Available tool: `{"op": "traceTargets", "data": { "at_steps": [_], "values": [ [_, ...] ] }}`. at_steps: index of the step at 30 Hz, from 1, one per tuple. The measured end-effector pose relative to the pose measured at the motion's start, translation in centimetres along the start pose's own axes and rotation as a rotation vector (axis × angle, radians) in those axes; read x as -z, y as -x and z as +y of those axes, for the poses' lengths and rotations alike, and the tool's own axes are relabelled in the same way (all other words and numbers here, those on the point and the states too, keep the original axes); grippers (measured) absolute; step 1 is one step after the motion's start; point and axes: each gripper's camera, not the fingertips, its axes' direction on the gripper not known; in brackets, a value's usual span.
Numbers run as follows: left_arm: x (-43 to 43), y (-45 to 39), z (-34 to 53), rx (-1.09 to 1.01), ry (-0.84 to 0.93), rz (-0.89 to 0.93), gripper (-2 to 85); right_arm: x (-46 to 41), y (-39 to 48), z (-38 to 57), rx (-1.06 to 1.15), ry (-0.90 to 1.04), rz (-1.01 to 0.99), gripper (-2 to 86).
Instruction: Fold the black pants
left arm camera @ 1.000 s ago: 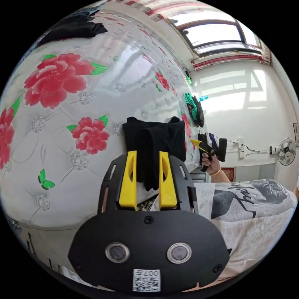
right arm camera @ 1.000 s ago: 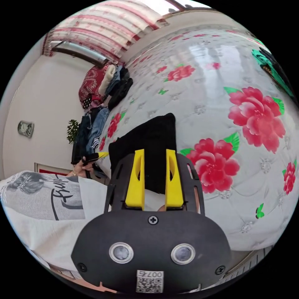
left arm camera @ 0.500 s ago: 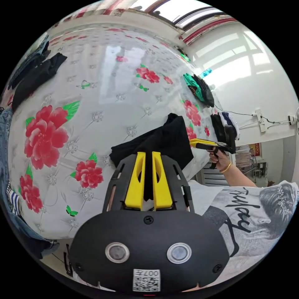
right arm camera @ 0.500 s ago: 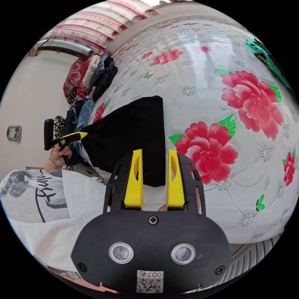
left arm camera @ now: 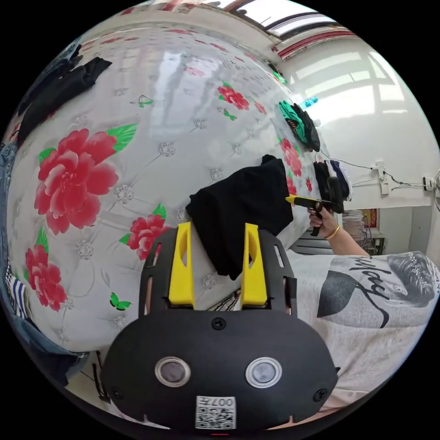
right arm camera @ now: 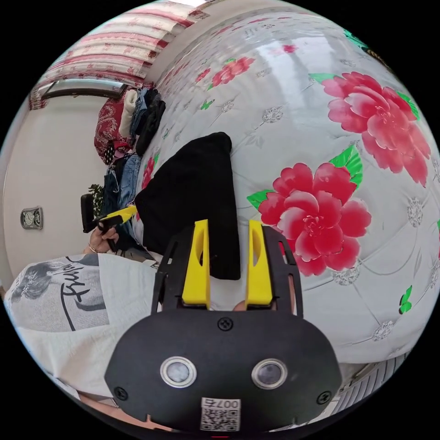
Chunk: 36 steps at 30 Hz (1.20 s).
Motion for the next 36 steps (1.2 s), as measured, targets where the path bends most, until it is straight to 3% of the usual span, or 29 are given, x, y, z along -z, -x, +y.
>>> {"op": "traceTargets", "data": {
  "at_steps": [3,6,8,17,29,33,36],
  "values": [
    [-3.7,-0.3,-1.9,0.012,0.12,0.093,15.2,-0.7,-1.2,-0.6,-0.029,0.039,-0.057,7.9],
    [-4.2,-1.3,-3.3,-0.009,0.15,-0.008,10.5,-0.9,-1.8,-0.9,-0.044,0.071,-0.031,6.6],
    [-3.5,-1.3,-3.8,-0.031,0.166,0.03,8.2,-0.4,-1.4,-0.8,-0.024,0.074,0.02,5.8],
    [6.0,-0.2,-4.3,-0.02,-0.064,0.169,5.8,1.7,6.7,-3.6,0.133,-0.003,-0.004,4.5],
    [30.4,10.7,-11.5,-0.06,-0.383,-0.049,5.8,-7.5,24.8,-22.5,0.403,-0.087,-0.116,3.5],
    [37.9,16.1,-16.8,0.052,-0.494,-0.138,6.5,-12.3,30.6,-29.3,0.42,-0.143,-0.105,3.1],
    [38.9,20.6,-19.5,0.154,-0.519,-0.202,9.5,-17.2,32.2,-34.7,0.319,-0.168,-0.031,2.6]
  ]
}}
